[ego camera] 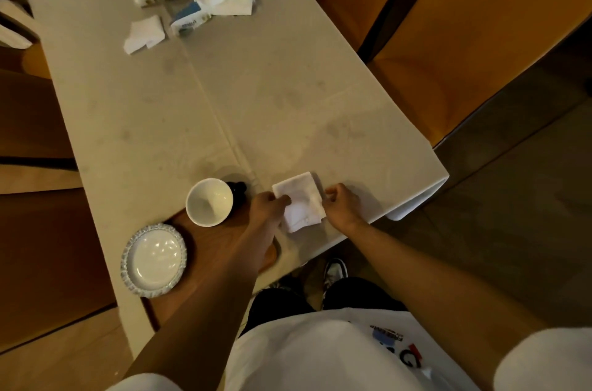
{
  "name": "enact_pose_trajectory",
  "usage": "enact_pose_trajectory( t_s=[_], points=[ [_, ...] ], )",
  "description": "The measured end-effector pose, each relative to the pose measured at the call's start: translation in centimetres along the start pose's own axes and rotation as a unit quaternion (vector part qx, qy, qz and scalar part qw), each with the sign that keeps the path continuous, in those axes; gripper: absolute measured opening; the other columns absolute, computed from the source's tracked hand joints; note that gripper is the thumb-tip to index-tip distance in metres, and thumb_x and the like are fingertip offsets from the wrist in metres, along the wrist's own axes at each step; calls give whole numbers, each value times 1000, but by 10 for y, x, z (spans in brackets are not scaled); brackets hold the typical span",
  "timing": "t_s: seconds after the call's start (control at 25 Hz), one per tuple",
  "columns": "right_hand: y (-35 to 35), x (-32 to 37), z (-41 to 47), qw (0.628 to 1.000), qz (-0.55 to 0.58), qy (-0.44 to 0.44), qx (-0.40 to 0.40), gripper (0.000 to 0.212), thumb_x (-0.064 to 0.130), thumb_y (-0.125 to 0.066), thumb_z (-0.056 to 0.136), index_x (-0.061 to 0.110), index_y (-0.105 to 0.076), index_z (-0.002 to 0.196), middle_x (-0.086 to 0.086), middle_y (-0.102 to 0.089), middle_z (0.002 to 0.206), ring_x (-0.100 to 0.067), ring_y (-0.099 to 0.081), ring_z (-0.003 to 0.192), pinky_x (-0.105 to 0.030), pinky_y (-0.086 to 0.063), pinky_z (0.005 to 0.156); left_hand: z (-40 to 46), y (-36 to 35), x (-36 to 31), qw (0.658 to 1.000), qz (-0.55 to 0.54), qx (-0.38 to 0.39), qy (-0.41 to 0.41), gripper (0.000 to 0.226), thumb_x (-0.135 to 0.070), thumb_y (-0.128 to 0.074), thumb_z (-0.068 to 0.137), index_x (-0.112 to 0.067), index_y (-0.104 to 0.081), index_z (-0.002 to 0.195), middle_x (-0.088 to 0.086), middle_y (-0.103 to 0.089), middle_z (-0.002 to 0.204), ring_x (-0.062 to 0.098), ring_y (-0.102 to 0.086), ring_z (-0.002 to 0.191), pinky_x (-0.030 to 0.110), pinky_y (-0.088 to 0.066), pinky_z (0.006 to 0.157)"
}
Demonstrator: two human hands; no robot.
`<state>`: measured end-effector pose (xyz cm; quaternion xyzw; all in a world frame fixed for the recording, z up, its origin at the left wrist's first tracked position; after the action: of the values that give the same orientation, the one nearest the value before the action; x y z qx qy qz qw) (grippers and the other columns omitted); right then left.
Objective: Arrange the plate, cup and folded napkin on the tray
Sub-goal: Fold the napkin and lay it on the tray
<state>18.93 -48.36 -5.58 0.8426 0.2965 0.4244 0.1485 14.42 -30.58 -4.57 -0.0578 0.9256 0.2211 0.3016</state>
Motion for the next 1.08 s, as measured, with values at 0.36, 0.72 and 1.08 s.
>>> enact_pose_trajectory(
  t_s=[0.36, 0.72, 1.08],
  points=[
    [-31, 30, -19, 979, 114, -38, 163, 39, 12, -49, 83, 22, -57, 120, -7, -63, 110, -22, -59, 89, -39, -52, 73, -27, 44, 31, 970, -197, 118, 74, 33, -2, -68, 83, -5, -65, 116, 19, -69, 115, 38, -64, 107, 56, -54, 91],
    [-104, 36, -56, 967, 33, -11, 254, 38, 6, -59, 85, 15, -62, 122, -7, -69, 118, -27, -65, 105, -43, -56, 87, -47, 114, 93, 987, -148, 13, 56, 34, 3, -61, 85, -8, -62, 116, 10, -65, 111, 26, -63, 96, 39, -55, 73],
    [-127, 64, -75, 981, -111, 112, 114, 37, 10, -68, 84, 11, -62, 120, -10, -71, 114, -25, -67, 97, -32, -55, 79, -52, 139, 109, 993, -79, -84, -15, 45, 14, -62, 74, -3, -62, 115, 20, -69, 109, 36, -66, 99, 57, -56, 86]
  ],
)
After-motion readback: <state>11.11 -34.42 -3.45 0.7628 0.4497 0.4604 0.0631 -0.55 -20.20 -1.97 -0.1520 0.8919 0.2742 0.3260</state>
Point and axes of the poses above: each hand's wrist, its own z-axis towards the middle knuckle, its own y-axis out of the back of the hand, x = y × z, the point moved 4 cm from there along z, towards the middle knuckle
